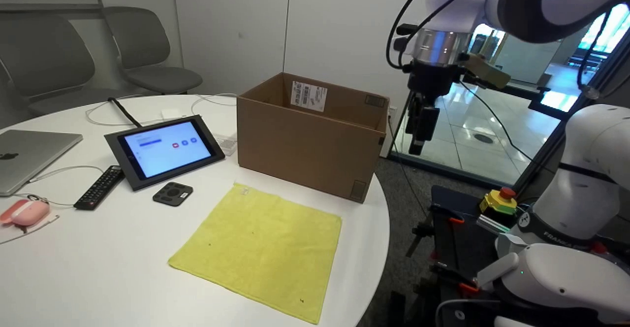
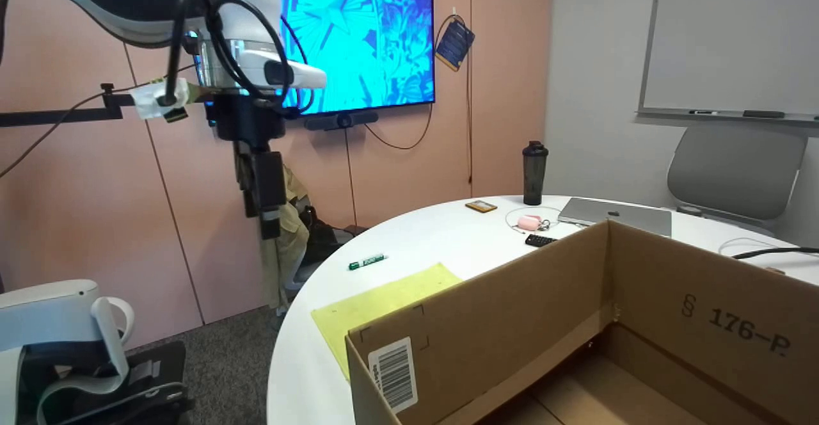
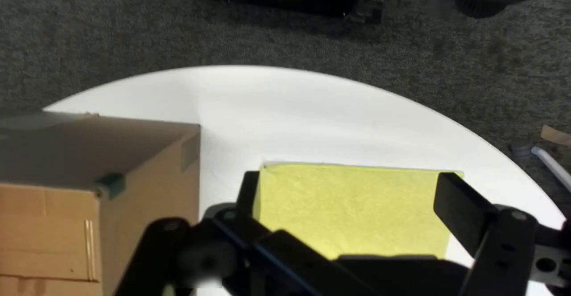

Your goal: Pick up the marker, put it on the towel and fold together, pick up the folded towel with the maker and put it in the box

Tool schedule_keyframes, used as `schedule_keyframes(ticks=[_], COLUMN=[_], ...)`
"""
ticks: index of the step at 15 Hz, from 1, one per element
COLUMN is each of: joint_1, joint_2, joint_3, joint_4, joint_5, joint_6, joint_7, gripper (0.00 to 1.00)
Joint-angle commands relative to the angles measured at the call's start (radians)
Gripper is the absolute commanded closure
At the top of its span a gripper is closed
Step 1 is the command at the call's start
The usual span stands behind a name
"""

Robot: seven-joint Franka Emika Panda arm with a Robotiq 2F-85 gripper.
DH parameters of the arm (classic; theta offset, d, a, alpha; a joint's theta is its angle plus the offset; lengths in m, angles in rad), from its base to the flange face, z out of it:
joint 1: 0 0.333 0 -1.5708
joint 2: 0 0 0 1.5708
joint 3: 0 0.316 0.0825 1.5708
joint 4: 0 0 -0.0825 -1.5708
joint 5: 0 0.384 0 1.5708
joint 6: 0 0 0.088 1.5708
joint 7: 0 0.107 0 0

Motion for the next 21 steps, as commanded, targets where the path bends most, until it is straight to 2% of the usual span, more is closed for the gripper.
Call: schedule_keyframes(ticks=[1,5,8,15,21], joint_1=[0.054,0.088,0.123,0.265,0.384], joint_2=[0.186,0.417,0.601,0.943,1.143], joint_3=[0.085,0.165,0.177,0.119,0.065], joint_4=[0.079,0.187,0.314,0.684,0.948], joint_5=[0.017,-0.021,-0.094,-0.161,-0.173], joint_6=[0.205,0.377,0.421,0.366,0.329], joint_7=[0.105,0.243,0.325,0.288,0.306], gripper=[0.00,0.00,0.00,0.00,0.00])
